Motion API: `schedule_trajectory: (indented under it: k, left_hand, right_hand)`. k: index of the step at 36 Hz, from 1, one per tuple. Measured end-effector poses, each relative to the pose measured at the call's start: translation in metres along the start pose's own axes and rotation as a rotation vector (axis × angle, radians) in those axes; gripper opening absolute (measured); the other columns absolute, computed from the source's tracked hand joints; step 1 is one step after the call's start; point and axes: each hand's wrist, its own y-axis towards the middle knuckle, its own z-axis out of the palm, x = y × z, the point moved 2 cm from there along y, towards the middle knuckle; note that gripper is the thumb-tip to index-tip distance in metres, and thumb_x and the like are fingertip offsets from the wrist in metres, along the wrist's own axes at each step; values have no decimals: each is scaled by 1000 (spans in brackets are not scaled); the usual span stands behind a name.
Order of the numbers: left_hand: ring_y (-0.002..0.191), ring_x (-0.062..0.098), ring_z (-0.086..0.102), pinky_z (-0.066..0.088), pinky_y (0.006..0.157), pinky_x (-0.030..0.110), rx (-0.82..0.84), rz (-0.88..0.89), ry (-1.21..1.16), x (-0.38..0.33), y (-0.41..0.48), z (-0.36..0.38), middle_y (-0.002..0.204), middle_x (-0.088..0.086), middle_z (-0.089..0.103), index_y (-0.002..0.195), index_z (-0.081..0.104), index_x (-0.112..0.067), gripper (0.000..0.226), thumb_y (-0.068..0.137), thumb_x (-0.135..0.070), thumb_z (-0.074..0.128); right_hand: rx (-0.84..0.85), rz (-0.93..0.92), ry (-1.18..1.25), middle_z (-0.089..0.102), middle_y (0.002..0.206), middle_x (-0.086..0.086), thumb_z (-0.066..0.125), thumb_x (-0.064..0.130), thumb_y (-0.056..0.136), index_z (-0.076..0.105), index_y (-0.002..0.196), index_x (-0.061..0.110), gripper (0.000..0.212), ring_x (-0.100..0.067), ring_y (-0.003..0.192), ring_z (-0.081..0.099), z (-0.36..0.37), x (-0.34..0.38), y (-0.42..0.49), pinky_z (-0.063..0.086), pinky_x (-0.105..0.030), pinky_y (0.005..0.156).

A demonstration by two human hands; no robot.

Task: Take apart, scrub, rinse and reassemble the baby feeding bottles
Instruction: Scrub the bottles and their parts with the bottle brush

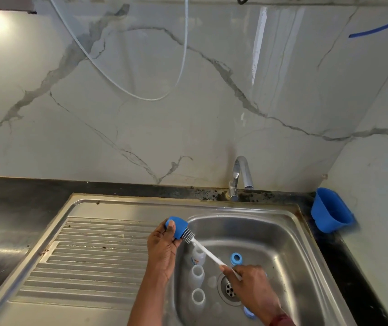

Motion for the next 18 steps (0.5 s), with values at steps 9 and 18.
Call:
schedule_trajectory:
  k: [9,18]
  left_hand:
    - [91,27,72,63,76,38,-21,-45,-4,7,-1,-4,97,14,74,98,71,-1,77,39,-42,100]
    - [93,23,73,61,74,32,-23,-60,-23,10,-1,1,99,13,74,105,67,-1,95,30,-49,101]
  right_hand:
    - [19,25,93,40,43,9,41,81,80,38,46,22,68,-11,43,34,-3,-3,-9,29,-20,47]
    - [54,107,113,43,39,14,60,52,89,34,44,23,60,-9,42,41,-12,2,-8,28,-14,47]
